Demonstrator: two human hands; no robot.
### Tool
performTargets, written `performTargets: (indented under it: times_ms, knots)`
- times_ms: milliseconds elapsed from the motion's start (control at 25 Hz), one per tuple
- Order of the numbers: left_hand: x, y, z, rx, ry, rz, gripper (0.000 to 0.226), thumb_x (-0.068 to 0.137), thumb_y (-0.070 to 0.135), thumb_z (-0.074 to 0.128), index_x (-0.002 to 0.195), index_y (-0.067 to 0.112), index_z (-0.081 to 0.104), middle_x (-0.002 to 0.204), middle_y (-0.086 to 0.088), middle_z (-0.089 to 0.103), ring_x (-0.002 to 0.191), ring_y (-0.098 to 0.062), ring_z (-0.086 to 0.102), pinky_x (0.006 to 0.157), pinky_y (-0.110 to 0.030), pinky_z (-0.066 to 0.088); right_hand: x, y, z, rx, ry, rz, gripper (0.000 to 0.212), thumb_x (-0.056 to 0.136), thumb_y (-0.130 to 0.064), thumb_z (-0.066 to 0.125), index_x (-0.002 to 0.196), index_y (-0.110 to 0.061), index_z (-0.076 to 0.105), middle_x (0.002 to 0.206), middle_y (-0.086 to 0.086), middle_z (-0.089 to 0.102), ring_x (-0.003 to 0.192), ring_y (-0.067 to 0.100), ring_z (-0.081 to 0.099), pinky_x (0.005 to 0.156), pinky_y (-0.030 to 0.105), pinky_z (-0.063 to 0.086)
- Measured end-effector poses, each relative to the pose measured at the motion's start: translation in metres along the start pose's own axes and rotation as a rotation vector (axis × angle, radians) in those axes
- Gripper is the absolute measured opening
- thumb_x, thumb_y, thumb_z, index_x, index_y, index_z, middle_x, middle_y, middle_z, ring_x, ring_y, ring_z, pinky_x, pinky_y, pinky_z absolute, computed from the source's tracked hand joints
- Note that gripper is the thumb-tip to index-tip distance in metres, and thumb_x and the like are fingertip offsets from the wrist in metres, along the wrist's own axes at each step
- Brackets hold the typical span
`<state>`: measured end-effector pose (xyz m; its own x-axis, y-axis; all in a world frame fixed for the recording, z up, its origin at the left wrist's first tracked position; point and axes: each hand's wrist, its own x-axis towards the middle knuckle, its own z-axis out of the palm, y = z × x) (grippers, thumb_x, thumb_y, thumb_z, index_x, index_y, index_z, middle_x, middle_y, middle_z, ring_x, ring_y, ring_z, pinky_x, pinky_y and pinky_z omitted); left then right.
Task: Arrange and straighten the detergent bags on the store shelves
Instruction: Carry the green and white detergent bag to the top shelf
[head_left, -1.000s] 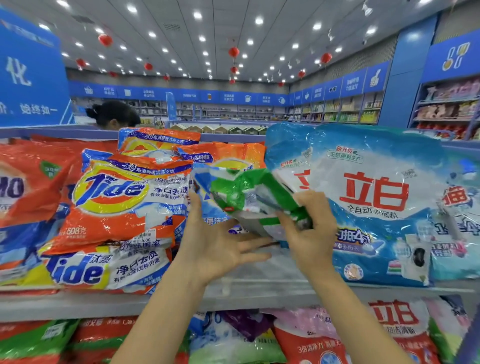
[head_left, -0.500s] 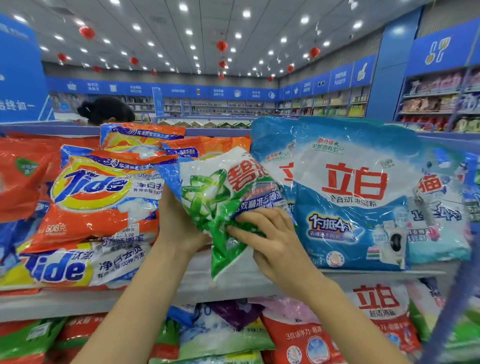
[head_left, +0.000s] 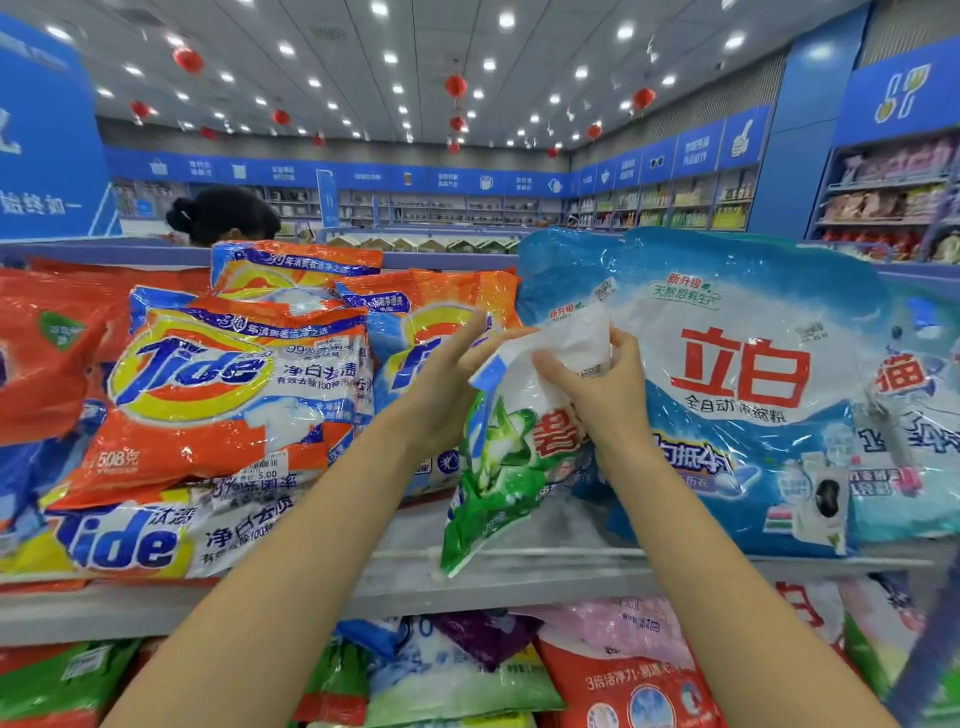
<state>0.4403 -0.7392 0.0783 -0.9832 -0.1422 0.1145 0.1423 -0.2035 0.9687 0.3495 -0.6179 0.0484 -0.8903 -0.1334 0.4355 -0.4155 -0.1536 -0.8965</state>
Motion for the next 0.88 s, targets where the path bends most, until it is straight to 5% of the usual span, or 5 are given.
performTargets:
  times_ms: [160, 240, 360, 600, 880]
  knots:
    - [-0.028, 0.002, -0.017, 0.123, 0.2, 0.155, 0.062, 0.075, 0.07, 0.048, 0.095, 0.014, 0.066, 0.115, -0.003, 0.064, 0.107, -0.028, 0.058, 0.108, -0.047, 0.031, -0.006, 0.004, 0.015, -0.266, 0.118, 0.002, 0.07, 0.062, -0.036, 0.083, 0.112, -0.017, 0.039, 0.109, 0.001, 0.056, 0.099, 0.022, 0.058, 0.086, 0.043, 0.05]
    - [-0.045, -0.004, -0.014, 0.45, 0.295, 0.324, 0.034, 0.071, 0.05, 0.071, 0.082, 0.018, 0.067, 0.095, 0.001, 0.068, 0.089, -0.01, 0.065, 0.088, -0.031, 0.046, -0.004, 0.001, 0.012, -0.21, 0.068, 0.032, 0.061, 0.069, -0.033, 0.078, 0.114, -0.015, 0.041, 0.11, 0.003, 0.058, 0.096, 0.021, 0.059, 0.081, 0.039, 0.052]
    - [-0.042, -0.01, -0.012, 0.775, 0.533, 0.578, 0.02, 0.083, 0.025, 0.067, 0.077, 0.006, 0.066, 0.073, -0.009, 0.066, 0.068, -0.022, 0.063, 0.067, -0.029, 0.051, 0.002, -0.01, 0.0, 0.098, -0.024, 0.259, 0.031, 0.091, -0.031, 0.056, 0.114, -0.012, 0.052, 0.103, 0.007, 0.063, 0.086, 0.018, 0.063, 0.068, 0.031, 0.053]
    - [-0.014, 0.009, -0.04, 0.514, 0.723, 0.663, 0.021, 0.09, 0.014, 0.058, 0.071, 0.02, 0.063, 0.052, 0.012, 0.051, 0.049, -0.001, 0.042, 0.052, -0.015, 0.035, 0.002, -0.02, -0.01, 0.24, 0.074, 0.103, 0.02, 0.093, -0.014, 0.054, 0.074, -0.017, 0.062, 0.077, 0.001, 0.066, 0.074, 0.015, 0.064, 0.062, 0.026, 0.053]
    - [-0.004, -0.014, -0.043, 0.353, 0.743, 0.498, 0.033, 0.096, 0.018, 0.048, 0.063, 0.013, 0.048, 0.062, -0.002, 0.038, 0.059, -0.015, 0.035, 0.059, -0.03, 0.031, 0.004, -0.017, -0.019, -0.064, -0.082, 0.014, 0.02, 0.097, -0.018, 0.045, 0.096, -0.008, 0.062, 0.09, 0.002, 0.065, 0.075, 0.007, 0.062, 0.065, 0.022, 0.054]
